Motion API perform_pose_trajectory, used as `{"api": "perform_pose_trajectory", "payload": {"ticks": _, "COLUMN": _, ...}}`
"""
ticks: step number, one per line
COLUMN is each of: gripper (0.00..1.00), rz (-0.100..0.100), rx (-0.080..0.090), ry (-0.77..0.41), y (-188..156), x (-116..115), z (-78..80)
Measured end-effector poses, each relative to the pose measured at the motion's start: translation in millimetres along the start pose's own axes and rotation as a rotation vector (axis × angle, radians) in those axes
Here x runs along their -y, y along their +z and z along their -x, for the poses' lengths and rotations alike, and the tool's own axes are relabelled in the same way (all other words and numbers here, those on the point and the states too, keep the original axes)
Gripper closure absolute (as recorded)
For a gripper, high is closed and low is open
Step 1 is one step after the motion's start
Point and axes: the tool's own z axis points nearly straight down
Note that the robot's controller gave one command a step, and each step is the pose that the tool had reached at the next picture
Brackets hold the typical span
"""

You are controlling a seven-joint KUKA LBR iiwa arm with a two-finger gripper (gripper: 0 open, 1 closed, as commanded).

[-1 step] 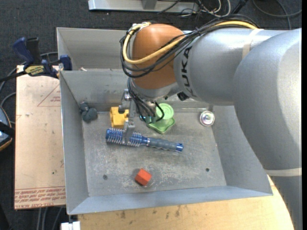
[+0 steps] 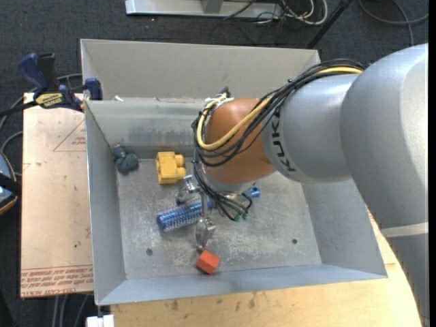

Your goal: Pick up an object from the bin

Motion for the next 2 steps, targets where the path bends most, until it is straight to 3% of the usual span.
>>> {"api": "perform_pose_trajectory", "payload": {"ticks": 1, "gripper": 1.0, "rz": 0.0, "rx": 0.003, "ry": 0.001, "y": -2, "x": 0, "z": 1.4}}
{"api": "perform_pose_trajectory", "payload": {"ticks": 2, "gripper": 1.0, "rz": -0.001, "rx": 0.001, "ry": -0.193, "y": -146, "x": -6, "z": 23.0}}
